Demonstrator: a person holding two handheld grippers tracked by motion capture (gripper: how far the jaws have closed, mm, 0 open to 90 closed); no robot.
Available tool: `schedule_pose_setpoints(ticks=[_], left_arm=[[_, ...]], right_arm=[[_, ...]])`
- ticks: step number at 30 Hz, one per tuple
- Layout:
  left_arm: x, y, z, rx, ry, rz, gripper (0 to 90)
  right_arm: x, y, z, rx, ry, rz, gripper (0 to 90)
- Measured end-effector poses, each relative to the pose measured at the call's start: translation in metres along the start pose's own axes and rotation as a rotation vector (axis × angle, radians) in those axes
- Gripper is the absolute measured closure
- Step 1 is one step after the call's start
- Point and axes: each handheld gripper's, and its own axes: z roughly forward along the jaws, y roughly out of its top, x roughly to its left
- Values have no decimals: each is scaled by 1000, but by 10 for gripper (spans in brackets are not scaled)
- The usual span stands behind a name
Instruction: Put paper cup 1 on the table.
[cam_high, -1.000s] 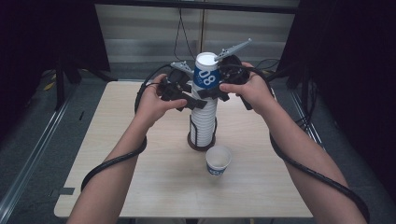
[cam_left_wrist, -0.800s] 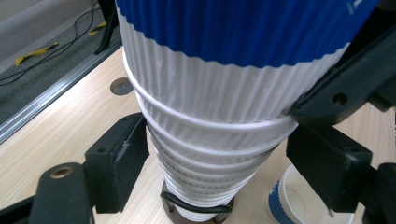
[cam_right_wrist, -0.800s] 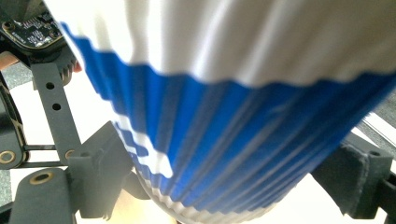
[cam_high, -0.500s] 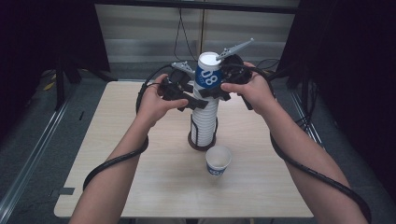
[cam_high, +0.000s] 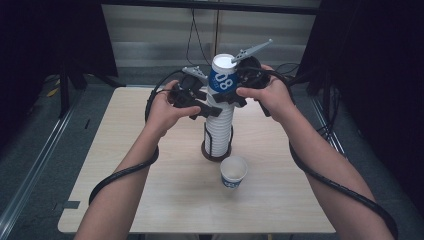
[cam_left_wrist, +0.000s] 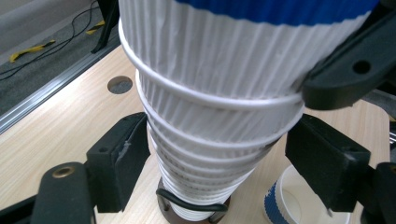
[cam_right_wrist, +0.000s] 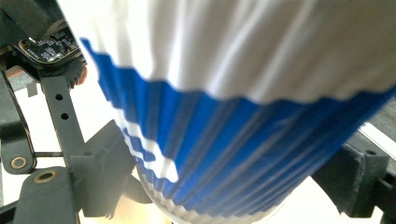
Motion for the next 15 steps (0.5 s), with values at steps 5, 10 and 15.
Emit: schedule_pose_setpoints(ticks=[5,10,15], left_arm=[[0,-4,0,-5,-12,-11,281],[0,-3,0,1,-15,-6,283],[0,-1,0,-23,-12,-19,240]], right_arm=[[-1,-1,-1,-2,-6,4,140],[-1,-1,-2,3,-7,2,140],[-2,-1,-2,3,-5,-1,140]])
